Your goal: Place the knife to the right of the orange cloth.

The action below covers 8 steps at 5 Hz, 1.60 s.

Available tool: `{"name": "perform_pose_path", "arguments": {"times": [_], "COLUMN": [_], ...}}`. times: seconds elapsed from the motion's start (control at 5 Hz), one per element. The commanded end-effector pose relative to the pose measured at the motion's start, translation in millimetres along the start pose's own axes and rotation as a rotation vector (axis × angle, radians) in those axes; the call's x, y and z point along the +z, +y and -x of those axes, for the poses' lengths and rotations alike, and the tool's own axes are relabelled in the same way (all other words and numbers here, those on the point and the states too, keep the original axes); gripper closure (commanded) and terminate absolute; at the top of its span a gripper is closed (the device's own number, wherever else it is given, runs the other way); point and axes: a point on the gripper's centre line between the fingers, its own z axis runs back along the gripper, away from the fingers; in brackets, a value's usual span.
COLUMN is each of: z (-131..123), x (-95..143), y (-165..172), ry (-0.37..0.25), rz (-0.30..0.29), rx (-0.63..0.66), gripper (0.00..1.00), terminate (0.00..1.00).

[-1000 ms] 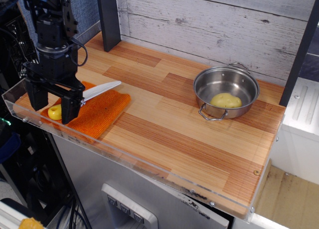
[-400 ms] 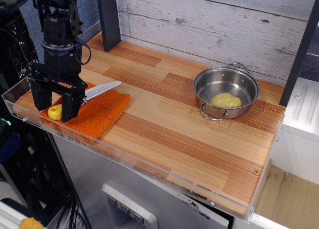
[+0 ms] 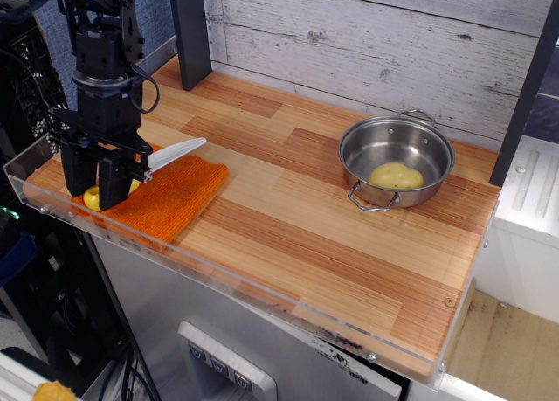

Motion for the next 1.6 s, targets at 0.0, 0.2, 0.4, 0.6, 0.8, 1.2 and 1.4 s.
{"name": "perform_pose_path", "arguments": {"times": [0.0, 0.2, 0.4, 0.6, 0.8, 1.2, 1.4], "z": [-0.7, -1.4, 6.2, 11.0, 22.7, 33.5, 25.8], "x": [20.3, 77.2, 116.0, 82.3, 40.9, 10.0, 16.5], "y": [-0.2, -32.4, -76.0, -130.5, -156.8, -166.0, -161.7], "ry": [-0.054, -0.235, -0.274, -0.102, 0.075, 0.158, 0.120], "rz": [-0.022, -0.009, 0.032, 0.033, 0.031, 0.018, 0.052], "rx": [-0.009, -0.067, -0.206, -0.349, -0.418, -0.364, -0.287], "gripper": [1.00, 1.00, 1.00, 1.00, 1.00, 1.00, 1.00], "terminate": [0.00, 0.00, 0.00, 0.00, 0.00, 0.00, 0.00]}}
